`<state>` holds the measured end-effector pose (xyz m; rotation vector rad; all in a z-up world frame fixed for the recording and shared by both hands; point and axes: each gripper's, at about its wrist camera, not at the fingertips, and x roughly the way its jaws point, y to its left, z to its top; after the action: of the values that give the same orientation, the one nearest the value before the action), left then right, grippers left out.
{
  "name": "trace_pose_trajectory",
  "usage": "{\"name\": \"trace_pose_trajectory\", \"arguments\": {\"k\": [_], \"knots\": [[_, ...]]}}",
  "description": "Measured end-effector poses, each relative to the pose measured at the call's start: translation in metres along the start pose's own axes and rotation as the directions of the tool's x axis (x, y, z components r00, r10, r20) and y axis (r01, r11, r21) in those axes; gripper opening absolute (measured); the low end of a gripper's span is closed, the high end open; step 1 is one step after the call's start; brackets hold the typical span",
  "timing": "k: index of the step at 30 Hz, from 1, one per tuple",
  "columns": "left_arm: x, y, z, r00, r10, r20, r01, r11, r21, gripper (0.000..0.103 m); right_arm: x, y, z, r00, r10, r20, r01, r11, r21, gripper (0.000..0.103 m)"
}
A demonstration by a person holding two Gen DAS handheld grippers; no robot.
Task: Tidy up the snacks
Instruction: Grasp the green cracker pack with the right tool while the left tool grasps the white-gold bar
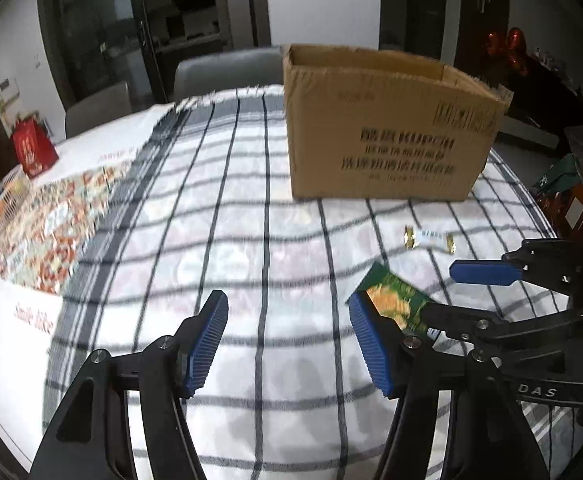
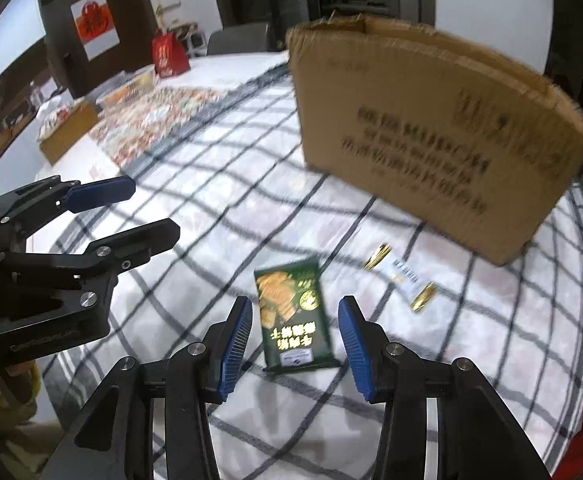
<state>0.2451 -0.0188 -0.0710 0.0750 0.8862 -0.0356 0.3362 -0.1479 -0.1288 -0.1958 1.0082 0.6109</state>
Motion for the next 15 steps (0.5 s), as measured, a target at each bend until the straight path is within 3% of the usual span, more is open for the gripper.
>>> {"name": "trace_pose_trajectory", "arguments": {"k": [7, 15], "knots": [[0.013, 0.007, -0.01, 0.999, -0.008, -0.04, 0.007, 1.0, -0.029, 0.062, 0.025, 0.007, -0.003, 0.997, -0.004, -0.076, 0.001, 0.999, -0.043, 0.046], [0.022, 0.008, -0.015, 0.998, -0.023, -0.063, 0.021, 0.999, -0.041, 0.062, 0.038, 0.012, 0.0, 0.995, -0.052, -0.091, 0.043, 0.995, -0.092, 0.051]]}}
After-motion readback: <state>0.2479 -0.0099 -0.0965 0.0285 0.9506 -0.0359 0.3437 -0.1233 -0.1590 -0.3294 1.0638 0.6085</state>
